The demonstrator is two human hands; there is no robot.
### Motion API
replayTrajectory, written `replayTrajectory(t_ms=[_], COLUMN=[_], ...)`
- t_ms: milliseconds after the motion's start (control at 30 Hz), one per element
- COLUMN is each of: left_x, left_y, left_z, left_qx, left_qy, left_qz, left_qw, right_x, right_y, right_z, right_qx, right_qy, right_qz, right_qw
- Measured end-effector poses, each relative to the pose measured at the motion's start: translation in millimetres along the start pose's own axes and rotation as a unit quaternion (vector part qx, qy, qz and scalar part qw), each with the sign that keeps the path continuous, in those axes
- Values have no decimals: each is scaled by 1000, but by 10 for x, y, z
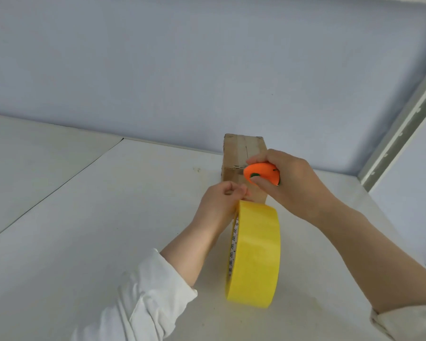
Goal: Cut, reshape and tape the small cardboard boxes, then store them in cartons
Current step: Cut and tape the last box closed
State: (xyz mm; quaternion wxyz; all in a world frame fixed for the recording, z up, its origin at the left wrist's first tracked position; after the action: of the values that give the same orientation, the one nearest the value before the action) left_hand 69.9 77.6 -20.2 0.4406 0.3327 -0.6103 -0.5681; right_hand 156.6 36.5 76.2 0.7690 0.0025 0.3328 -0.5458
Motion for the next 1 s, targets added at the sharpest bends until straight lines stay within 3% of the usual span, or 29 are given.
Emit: replayTrajectory(t_ms=[367,867,1000], left_x=[-102,-129,-114], left_y=[-53,-117,-98], left_z=[19,15,23], left_qx=[-10,-9,-10], left_qy=[24,11,12], left_qz=[4,28,26], left_qw=[1000,1000,1000], right_x=[12,188,252], right_y=[43,174,291], right_z=[-166,48,-56], right_qx=[84,61,92], right_qy=[9,29,0], right_qz=[112,71,47], right_qw=[990,995,995])
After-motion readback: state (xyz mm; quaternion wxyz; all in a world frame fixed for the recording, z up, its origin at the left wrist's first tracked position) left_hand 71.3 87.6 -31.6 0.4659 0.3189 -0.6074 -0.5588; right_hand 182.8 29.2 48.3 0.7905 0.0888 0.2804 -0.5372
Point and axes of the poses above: each hand's wrist, its own x-axis away from the middle knuckle, its own z-axis out of the back of the hand, y = z × x, the point moved 10 cm from there along -x, towards the middle knuckle, and after that the axes turned 9 degrees about z, right-handed, at the moved point
